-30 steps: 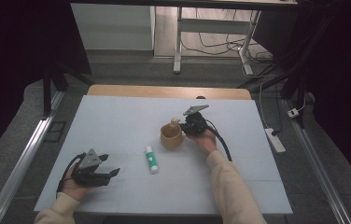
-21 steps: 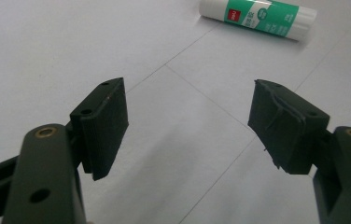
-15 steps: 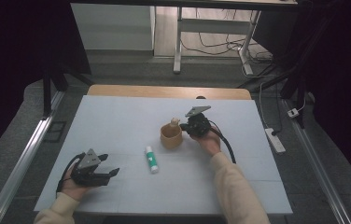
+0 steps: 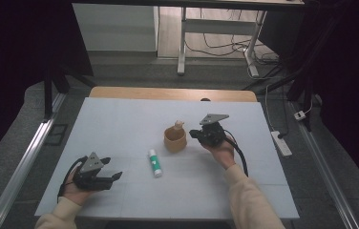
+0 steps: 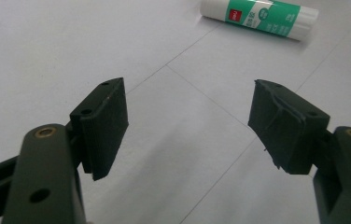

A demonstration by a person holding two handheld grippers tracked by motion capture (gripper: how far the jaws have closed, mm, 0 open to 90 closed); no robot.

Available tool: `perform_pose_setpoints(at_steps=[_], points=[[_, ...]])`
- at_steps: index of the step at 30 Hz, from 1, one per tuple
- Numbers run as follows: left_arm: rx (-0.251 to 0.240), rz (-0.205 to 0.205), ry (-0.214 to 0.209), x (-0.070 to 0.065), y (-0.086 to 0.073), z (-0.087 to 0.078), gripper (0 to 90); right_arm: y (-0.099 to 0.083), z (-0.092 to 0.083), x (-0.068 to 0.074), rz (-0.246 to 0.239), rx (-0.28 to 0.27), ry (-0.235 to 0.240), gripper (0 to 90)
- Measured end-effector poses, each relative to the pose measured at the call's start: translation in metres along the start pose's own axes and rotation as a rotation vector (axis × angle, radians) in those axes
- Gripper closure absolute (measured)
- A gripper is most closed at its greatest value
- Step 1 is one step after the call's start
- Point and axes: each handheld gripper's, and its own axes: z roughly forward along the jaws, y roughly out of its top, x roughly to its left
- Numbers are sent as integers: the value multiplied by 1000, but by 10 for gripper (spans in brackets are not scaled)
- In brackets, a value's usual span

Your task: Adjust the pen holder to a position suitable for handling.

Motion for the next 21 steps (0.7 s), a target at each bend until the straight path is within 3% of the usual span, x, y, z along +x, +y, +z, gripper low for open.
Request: perform_pose_setpoints(at_steps=[1, 4, 8, 11, 17, 21], points=[[-1, -1, 0, 0, 0, 0, 278, 0, 0, 0, 0, 0, 0, 842], [0, 0, 2, 0, 0, 0, 277, -3, -6, 5, -11, -16, 28, 711], [1, 0, 1, 0, 0, 0, 278, -3, -9, 8, -17, -26, 34, 629], [-3, -1, 1, 0, 0, -1, 277, -2, -12, 12, -5, -44, 66, 545], [-6, -1, 1, 0, 0, -1, 277, -1, -18, 17, -11, -43, 55, 464], [-6, -1, 1, 0, 0, -1, 277, -10, -31, 20, -17, -39, 31, 426]])
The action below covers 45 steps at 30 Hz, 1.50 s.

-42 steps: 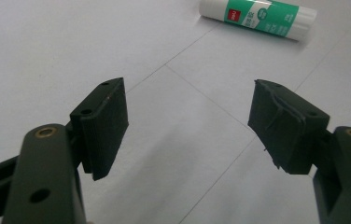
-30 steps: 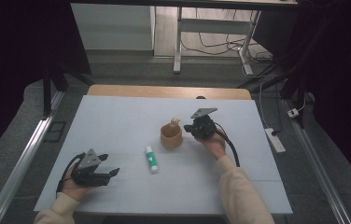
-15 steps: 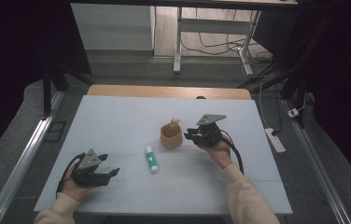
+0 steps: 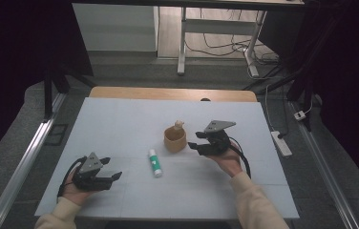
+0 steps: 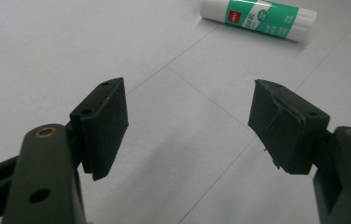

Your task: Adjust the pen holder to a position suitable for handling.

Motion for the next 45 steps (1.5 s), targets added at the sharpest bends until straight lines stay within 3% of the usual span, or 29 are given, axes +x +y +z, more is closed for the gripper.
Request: perform_pose_setpoints(at_steps=[16, 26, 35, 45], points=[[-8, 4, 0, -1, 0, -2, 277, -52, -50, 4, 58, -28, -62, 390], [-4, 4, 4, -1, 1, -1, 277, -72, -74, 8, 52, -33, -90, 380], [-5, 4, 6, -1, 1, -1, 278, -80, -80, 7, 59, -28, -108, 379], [-8, 6, 10, -2, 1, -2, 277, -76, -75, 13, 41, -22, -88, 376]])
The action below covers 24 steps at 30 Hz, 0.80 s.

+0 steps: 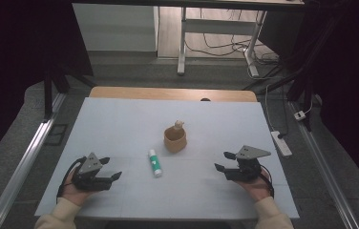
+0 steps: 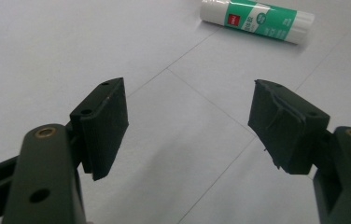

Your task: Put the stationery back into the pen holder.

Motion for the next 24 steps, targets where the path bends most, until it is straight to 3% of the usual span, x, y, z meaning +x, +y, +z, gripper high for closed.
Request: perform_pose_setpoints(at_steps=[11, 18, 24], points=[[0, 0, -1, 0, 0, 0, 277, 11, 11, 18, -46, -12, 8, 346], [4, 0, 1, 0, 0, 1, 277, 23, 25, 30, -45, -6, 15, 340], [11, 1, 2, 0, 0, 2, 277, 46, 47, 48, -64, 2, 72, 341]])
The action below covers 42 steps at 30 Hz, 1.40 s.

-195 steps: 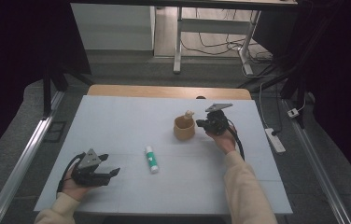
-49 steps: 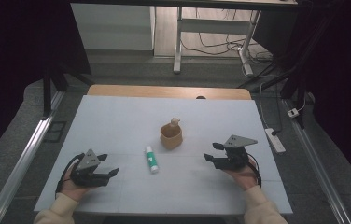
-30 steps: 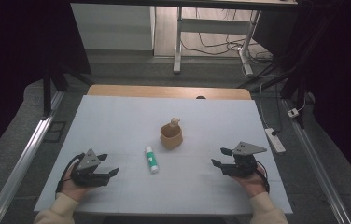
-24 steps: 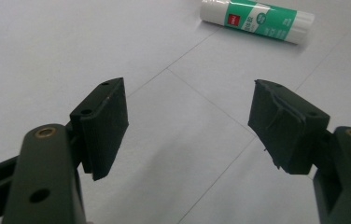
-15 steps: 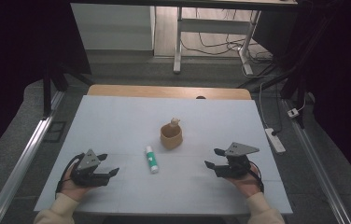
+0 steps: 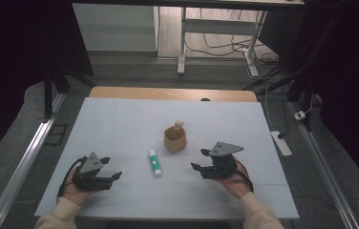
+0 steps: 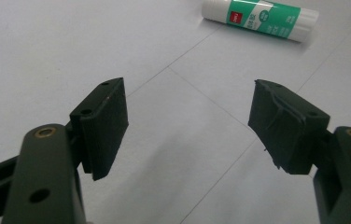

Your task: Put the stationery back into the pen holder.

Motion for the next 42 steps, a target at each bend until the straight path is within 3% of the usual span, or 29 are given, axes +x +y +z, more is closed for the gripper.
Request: perform_pose_setpoints(at_steps=[14, 25, 42], points=[[0, -1, -3, 1, -1, 0, 277, 35, 41, 22, -47, 24, 54, 344], [-2, -1, -1, 1, -1, 0, 279, 54, 67, 37, -47, 56, 83, 352], [-7, 10, -2, 1, -1, -1, 281, 70, 99, 46, -43, 165, 60, 357]])
